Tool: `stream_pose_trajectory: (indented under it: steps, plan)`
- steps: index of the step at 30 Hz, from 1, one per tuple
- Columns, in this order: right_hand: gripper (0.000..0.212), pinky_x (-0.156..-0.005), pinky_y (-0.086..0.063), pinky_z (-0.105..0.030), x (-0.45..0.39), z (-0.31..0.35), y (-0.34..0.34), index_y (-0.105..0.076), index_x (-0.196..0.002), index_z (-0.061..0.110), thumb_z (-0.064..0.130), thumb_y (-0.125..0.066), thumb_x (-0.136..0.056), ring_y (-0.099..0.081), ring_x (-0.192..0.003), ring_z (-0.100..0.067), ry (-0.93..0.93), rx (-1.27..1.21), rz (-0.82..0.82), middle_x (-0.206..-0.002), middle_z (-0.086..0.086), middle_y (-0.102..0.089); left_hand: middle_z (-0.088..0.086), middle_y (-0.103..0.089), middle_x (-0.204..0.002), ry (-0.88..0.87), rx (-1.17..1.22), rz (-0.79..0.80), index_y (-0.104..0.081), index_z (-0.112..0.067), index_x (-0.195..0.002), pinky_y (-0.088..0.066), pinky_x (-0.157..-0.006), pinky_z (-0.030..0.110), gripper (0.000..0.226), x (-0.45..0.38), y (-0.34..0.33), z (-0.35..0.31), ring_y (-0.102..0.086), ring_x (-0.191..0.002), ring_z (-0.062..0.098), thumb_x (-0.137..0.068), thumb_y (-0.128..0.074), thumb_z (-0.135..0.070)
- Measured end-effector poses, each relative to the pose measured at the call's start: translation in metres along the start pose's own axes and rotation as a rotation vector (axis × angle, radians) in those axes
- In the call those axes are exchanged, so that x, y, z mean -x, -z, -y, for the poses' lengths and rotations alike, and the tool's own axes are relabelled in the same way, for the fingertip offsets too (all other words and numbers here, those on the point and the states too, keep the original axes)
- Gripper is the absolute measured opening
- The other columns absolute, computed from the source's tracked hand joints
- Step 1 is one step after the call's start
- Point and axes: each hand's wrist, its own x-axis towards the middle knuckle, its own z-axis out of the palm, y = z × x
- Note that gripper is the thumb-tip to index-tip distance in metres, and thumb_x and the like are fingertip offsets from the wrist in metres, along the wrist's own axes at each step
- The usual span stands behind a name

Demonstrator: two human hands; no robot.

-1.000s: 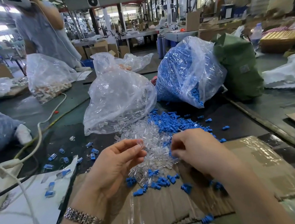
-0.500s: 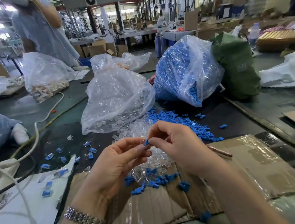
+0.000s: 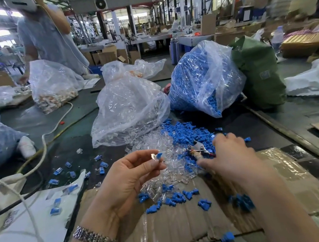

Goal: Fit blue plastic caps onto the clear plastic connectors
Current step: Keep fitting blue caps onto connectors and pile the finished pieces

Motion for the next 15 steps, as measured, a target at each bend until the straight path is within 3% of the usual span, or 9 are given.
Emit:
stream_pose_trajectory:
  steps: [3,5,10,13,15]
  plan:
    - [0.050,-0.069,-0.041,-0.035,-0.0021,-0.0040,-0.0015,-0.052,-0.090,0.014,0.060,-0.073,-0.082,-0.054,-0.100,-0.030,-0.009,-0.014,0.131,-0.100,-0.007,-0.057,0.027,-0.073,-0.106,0.005,0.015,-0.003,-0.078,-0.001,-0.102,-0.060,-0.073,0.026,0.026,-0.0019,0.0003,0.0001,-0.075,-0.090,0.030,-0.075,-0.076,-0.001]
    - [0.045,-0.058,-0.036,-0.034,-0.0014,-0.0032,-0.0019,-0.054,-0.084,0.013,0.052,-0.074,-0.083,-0.052,-0.091,-0.028,0.019,-0.028,0.145,-0.089,-0.007,-0.059,0.027,-0.073,-0.105,0.010,0.036,-0.010,-0.079,0.000,-0.099,-0.060,-0.074,0.026,0.025,-0.0025,0.0012,-0.0005,-0.075,-0.090,0.030,-0.074,-0.075,-0.001]
    - [0.033,-0.050,-0.026,-0.032,0.0006,0.0001,-0.0034,-0.049,-0.077,0.015,0.041,-0.062,-0.089,-0.048,-0.084,-0.029,0.036,0.028,0.108,-0.087,-0.009,-0.052,0.029,-0.072,-0.106,0.006,0.100,-0.052,-0.078,0.002,-0.098,-0.061,-0.071,0.026,0.024,-0.0033,0.0027,-0.0016,-0.075,-0.090,0.032,-0.074,-0.074,0.001]
    - [0.025,-0.052,-0.029,-0.032,-0.0038,0.0000,-0.0012,-0.050,-0.076,0.011,0.029,-0.053,-0.093,-0.047,-0.069,-0.026,0.000,-0.144,0.094,-0.077,-0.009,-0.054,0.028,-0.072,-0.107,0.005,0.138,-0.076,-0.078,0.001,-0.100,-0.061,-0.071,0.025,0.024,-0.0024,0.0035,-0.0024,-0.075,-0.092,0.031,-0.076,-0.073,0.002]
    - [0.026,-0.056,-0.030,-0.033,-0.0045,-0.0026,0.0046,-0.045,-0.074,0.012,0.026,-0.053,-0.094,-0.039,-0.061,-0.022,0.022,-0.307,0.070,-0.069,-0.007,-0.045,0.028,-0.072,-0.109,0.001,0.155,-0.093,-0.078,0.000,-0.101,-0.061,-0.072,0.025,0.024,-0.0020,0.0044,-0.0026,-0.075,-0.095,0.032,-0.077,-0.073,0.002]
